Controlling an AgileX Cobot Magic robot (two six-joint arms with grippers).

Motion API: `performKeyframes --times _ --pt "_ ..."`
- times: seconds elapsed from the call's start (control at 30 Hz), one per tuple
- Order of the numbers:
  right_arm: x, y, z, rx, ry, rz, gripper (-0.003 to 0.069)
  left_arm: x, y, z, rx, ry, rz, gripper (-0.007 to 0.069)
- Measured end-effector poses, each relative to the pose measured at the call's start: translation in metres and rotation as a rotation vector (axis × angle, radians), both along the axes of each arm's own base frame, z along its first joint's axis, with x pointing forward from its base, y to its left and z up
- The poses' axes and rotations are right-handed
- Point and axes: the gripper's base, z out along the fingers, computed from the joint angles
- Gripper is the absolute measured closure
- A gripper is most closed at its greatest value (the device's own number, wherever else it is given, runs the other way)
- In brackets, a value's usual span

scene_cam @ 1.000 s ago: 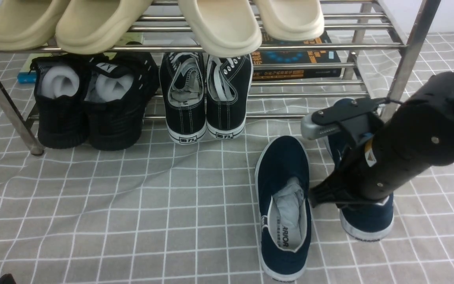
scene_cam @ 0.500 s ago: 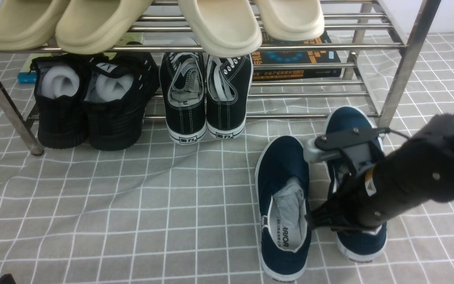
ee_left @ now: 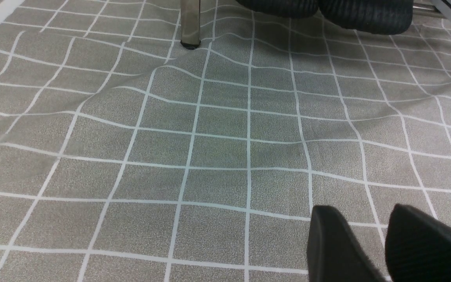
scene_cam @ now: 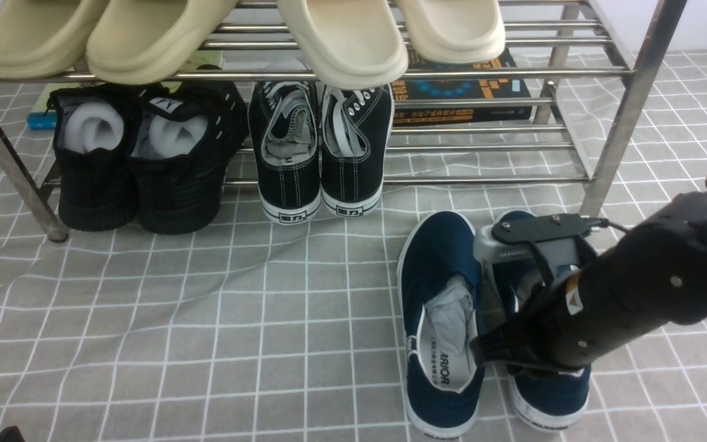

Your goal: Take the shoes off the shelf with your hand from the grey coffee tablecloth.

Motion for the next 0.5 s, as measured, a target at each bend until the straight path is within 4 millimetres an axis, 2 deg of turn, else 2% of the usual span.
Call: performKeyframes --times 0.1,0.13,0.17,0.23,0.27,0.3,0.33,0.4,0.47,0.5 --pt "-0.001 0.0 0.0 0.001 0.017 -0.005 0.0489 0.0 0.0 0.0 0.0 0.0 0.0 0.0384" --pt "-0.001 0.0 0.0 0.001 0.019 -0.006 0.048 0.0 0.0 0.0 0.0 0.0 0.0 0.0384" --pt "0.0 0.001 0.005 -0.001 0.031 -0.005 0.0388 0.0 0.0 0.0 0.0 0.0 0.0 0.0384" --pt "0.001 0.003 0.02 -0.011 0.04 0.013 0.0298 0.0 0.0 0.0 0.0 0.0 0.0 0.0384" --pt "0.001 0.003 0.022 -0.013 0.038 0.018 0.0291 0.0 0.0 0.0 0.0 0.0 0.0 0.0384" --pt "0.001 0.002 0.043 -0.03 0.028 0.061 0.0258 0.0 0.0 0.0 0.0 0.0 0.0 0.0384" --pt "0.001 0.002 0.046 -0.03 0.026 0.066 0.0257 0.0 0.0 0.0 0.0 0.0 0.0 0.0384" --pt "-0.006 -0.004 0.089 -0.058 -0.014 0.146 0.0283 0.0 0.0 0.0 0.0 0.0 0.0 0.0384" --pt "-0.021 -0.016 0.126 -0.081 -0.055 0.194 0.0377 0.0 0.0 0.0 0.0 0.0 0.0 0.0384" --pt "-0.025 -0.019 0.132 -0.082 -0.061 0.199 0.04 0.0 0.0 0.0 0.0 0.0 0.0 0.0384"
